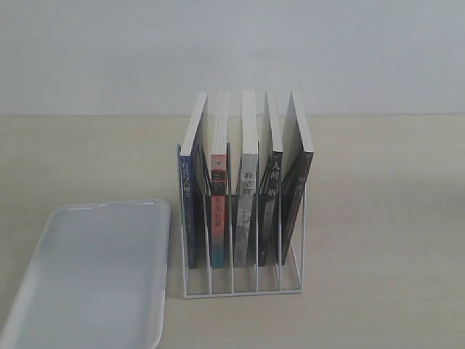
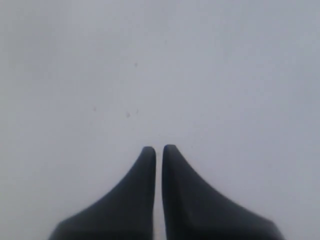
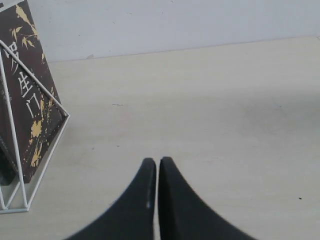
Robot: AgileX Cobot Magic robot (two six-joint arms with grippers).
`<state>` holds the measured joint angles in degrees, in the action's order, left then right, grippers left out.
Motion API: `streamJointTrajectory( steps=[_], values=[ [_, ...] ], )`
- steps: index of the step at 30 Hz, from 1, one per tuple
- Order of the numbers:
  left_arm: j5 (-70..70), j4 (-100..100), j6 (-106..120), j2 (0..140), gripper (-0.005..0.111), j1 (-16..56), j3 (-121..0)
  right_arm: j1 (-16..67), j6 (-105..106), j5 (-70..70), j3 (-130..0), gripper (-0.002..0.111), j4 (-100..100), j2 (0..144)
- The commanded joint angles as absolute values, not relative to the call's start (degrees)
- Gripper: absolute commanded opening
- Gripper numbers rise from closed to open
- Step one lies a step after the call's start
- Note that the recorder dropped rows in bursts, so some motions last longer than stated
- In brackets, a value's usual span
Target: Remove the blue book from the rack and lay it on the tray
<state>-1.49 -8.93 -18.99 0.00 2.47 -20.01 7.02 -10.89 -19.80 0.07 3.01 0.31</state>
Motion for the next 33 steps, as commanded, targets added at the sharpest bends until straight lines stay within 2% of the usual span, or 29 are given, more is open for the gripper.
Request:
streamJointTrajectory(
  steps=[1,7,14,21,24,25,29,33],
  values=[
    [14.3,-8.33,-19.66,0.0,0.004,2.3,-20.88,6.97,-10.54,-19.1,0.0,0.001,3.27,0.0],
    [32.32,-8.69,-24.94,0.0,0.004,2.3,-21.55,6.97,-10.54,-19.1,0.0,0.001,3.27,0.0],
    [24.26,-24.11,-46.19,13.02,0.004,2.3,-30.71,6.97,-10.54,-19.1,0.0,0.001,3.27,0.0],
    [24.12,-75.14,-88.77,29.94,0.004,2.3,-38.19,6.97,-10.54,-19.1,0.0,0.001,3.27,0.0],
    [29.97,-98.38,-115.33,37.36,0.004,2.3,-42.2,6.97,-10.54,-19.1,0.0,0.001,3.27,0.0],
    [32.8,-99.95,-120.55,39.93,0.004,2.3,-43.62,6.97,-10.54,-19.1,0.0,0.001,3.27,0.0],
    [43.66,-99.95,-120.41,47.99,0.004,2.3,-46.31,6.97,-10.54,-19.1,0.0,0.001,3.27,0.0],
    [44.34,-99.95,-115.58,52.38,0.004,2.3,-47.86,6.97,-10.54,-19.1,0.0,0.001,3.27,0.0]
  ],
)
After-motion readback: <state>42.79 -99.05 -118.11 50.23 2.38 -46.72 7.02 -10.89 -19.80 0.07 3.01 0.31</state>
